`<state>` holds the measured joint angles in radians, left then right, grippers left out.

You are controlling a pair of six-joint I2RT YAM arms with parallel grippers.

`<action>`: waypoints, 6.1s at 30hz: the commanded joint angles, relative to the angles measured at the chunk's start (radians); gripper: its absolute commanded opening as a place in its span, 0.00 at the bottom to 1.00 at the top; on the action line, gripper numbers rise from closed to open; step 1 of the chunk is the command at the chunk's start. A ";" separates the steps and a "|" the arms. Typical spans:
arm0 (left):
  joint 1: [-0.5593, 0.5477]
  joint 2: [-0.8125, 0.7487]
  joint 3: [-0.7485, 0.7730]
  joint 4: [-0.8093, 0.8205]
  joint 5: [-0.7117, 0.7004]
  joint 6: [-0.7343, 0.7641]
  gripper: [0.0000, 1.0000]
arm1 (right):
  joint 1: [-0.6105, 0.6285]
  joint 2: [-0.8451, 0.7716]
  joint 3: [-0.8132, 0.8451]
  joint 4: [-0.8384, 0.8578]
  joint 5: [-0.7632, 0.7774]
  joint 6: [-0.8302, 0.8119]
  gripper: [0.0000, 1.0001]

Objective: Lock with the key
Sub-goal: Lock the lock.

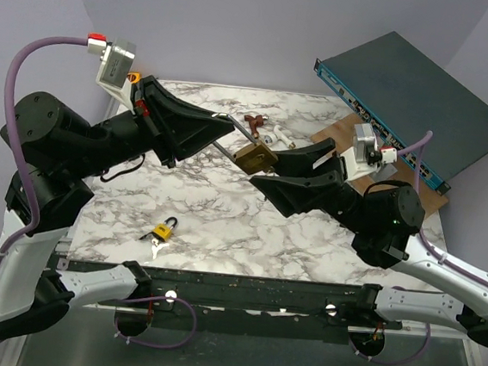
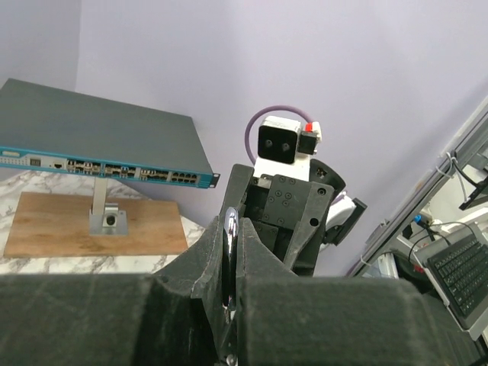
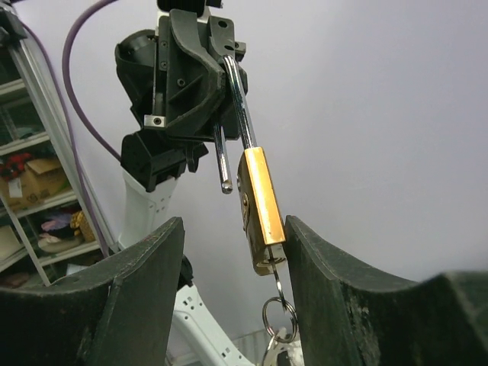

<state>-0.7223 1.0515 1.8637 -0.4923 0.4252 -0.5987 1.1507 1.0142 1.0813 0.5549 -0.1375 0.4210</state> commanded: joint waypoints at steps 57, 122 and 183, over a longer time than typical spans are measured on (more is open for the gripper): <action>-0.002 -0.159 -0.379 -0.323 0.460 0.356 0.43 | 0.002 -0.238 0.112 -0.840 -0.186 -0.002 0.01; -0.002 -0.271 -0.418 -0.151 0.450 0.182 0.00 | 0.001 -0.079 0.182 -0.645 -0.406 -0.095 0.01; -0.046 -0.260 -0.749 0.066 0.293 0.098 0.00 | 0.002 0.012 0.118 -0.627 0.108 0.010 0.01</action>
<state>-0.7181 0.7429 1.1790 -0.4908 0.5522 -0.4198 1.1500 0.9264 1.1812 -0.3264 -0.1627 0.4118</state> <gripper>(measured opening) 0.029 0.188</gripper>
